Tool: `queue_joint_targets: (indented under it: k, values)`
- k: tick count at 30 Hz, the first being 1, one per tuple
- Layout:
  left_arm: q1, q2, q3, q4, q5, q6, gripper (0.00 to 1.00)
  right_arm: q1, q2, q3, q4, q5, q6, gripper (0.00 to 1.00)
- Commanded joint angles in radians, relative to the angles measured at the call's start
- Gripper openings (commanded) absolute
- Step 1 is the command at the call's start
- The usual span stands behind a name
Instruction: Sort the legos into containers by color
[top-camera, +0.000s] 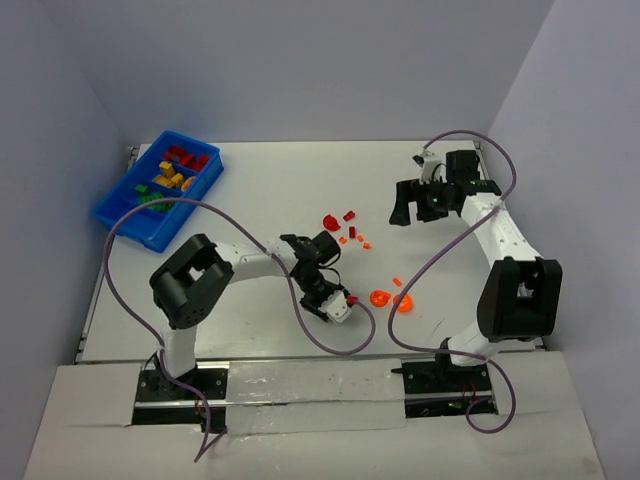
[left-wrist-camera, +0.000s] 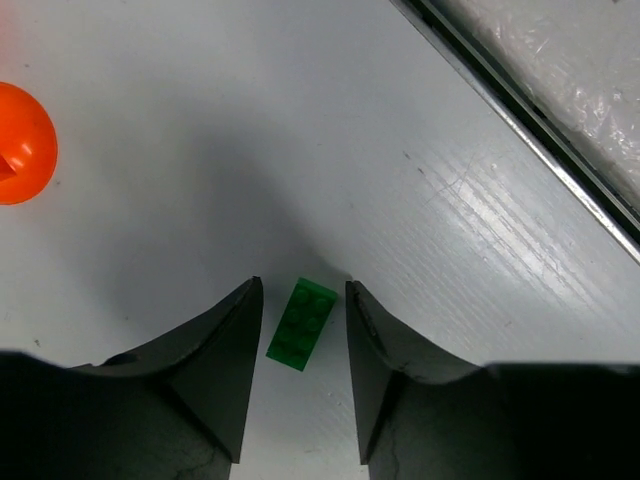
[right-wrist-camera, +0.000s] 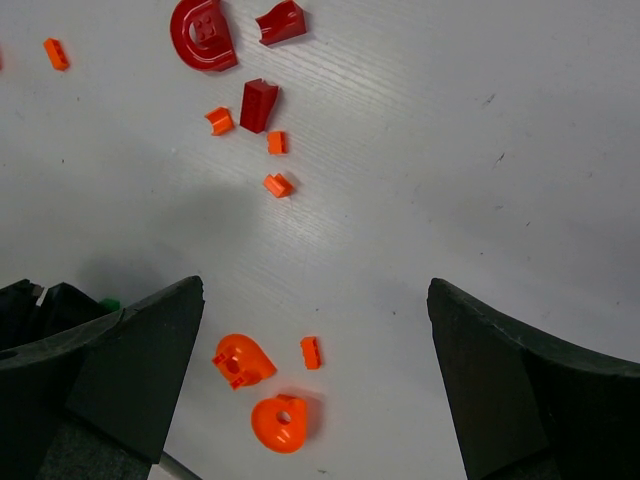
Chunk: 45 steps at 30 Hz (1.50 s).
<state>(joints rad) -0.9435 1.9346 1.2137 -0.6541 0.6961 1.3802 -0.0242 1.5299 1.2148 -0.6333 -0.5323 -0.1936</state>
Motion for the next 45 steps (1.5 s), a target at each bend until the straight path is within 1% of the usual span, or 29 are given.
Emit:
queue_joint_targets:
  k: [1,3,4,8,10,12,14,16,17,18,20,21,23,25,27,28,29,30,31,32,34,37,40,45]
  values:
    - [0.006,0.039,-0.062,0.032,-0.127,0.073,0.42,-0.005,-0.046,0.013,0.015,-0.012,0.011,1.00]
    - [0.021,0.040,-0.062,0.016,-0.127,0.074,0.32,-0.005,-0.050,0.010,0.018,-0.012,0.011,1.00]
    - [0.023,0.037,-0.062,0.007,-0.125,0.076,0.30,-0.005,-0.051,0.009,0.018,-0.012,0.011,1.00]
    - [0.047,0.036,-0.053,-0.021,-0.122,0.086,0.25,-0.005,-0.052,0.008,0.018,-0.011,0.013,1.00]
    - [0.054,0.030,-0.044,-0.022,-0.122,0.065,0.19,-0.005,-0.056,0.008,0.020,-0.008,0.012,1.00]
    - [0.068,0.007,-0.031,-0.015,-0.114,0.021,0.12,-0.005,-0.059,0.008,0.021,-0.006,0.011,1.00]
    - [0.086,-0.025,-0.018,-0.009,-0.098,-0.064,0.02,-0.005,-0.059,0.009,0.021,-0.008,0.013,1.00]
    - [0.144,-0.081,0.020,0.000,-0.060,-0.166,0.00,-0.004,-0.060,0.008,0.023,-0.012,0.013,1.00]
    - [0.169,-0.120,0.033,-0.004,-0.022,-0.240,0.00,-0.003,-0.061,0.008,0.023,-0.016,0.014,1.00]
    - [0.225,-0.148,0.060,-0.011,0.011,-0.291,0.00,-0.003,-0.062,0.007,0.024,-0.019,0.014,1.00]
    - [0.334,-0.199,0.102,-0.024,0.073,-0.451,0.00,0.000,-0.060,0.005,0.026,-0.024,0.016,1.00]
    - [0.386,-0.220,0.118,-0.020,0.094,-0.458,0.00,0.000,-0.060,0.005,0.026,-0.024,0.016,1.00]
    - [0.554,-0.278,0.155,0.006,0.137,-0.625,0.00,0.011,-0.059,0.003,0.026,-0.021,0.014,1.00]
    - [0.670,-0.313,0.167,0.050,0.173,-0.758,0.00,0.018,-0.057,0.000,0.027,-0.015,0.011,1.00]
    - [0.799,-0.333,0.162,0.109,0.173,-0.839,0.00,0.021,-0.052,0.002,0.027,-0.009,0.011,1.00]
    - [0.904,-0.342,0.145,0.151,0.162,-0.884,0.00,0.032,-0.051,0.002,0.027,-0.004,0.011,1.00]
    - [0.957,-0.346,0.133,0.209,0.123,-0.968,0.00,0.059,-0.047,0.005,0.027,0.004,0.010,1.00]
    - [1.021,-0.346,0.121,0.305,0.070,-1.032,0.00,0.068,-0.041,0.009,0.026,0.009,0.009,1.00]
    - [1.101,-0.342,0.108,0.354,0.001,-1.105,0.00,0.076,-0.038,0.015,0.024,0.015,0.008,1.00]
    - [1.144,-0.331,0.103,0.398,-0.018,-1.120,0.00,0.078,-0.032,0.017,0.021,0.016,0.008,1.00]
    - [1.217,-0.272,0.110,0.494,-0.206,-1.263,0.00,0.095,-0.011,0.032,0.015,0.018,0.005,1.00]
    - [1.250,-0.183,0.181,0.477,-0.305,-1.283,0.00,0.099,0.007,0.052,0.008,0.015,0.006,1.00]
    - [1.282,-0.111,0.245,0.471,-0.319,-1.315,0.00,0.102,0.022,0.063,0.004,0.017,0.008,1.00]
    - [1.298,-0.035,0.259,0.480,-0.365,-1.323,0.00,0.102,0.024,0.055,0.007,0.033,0.003,1.00]
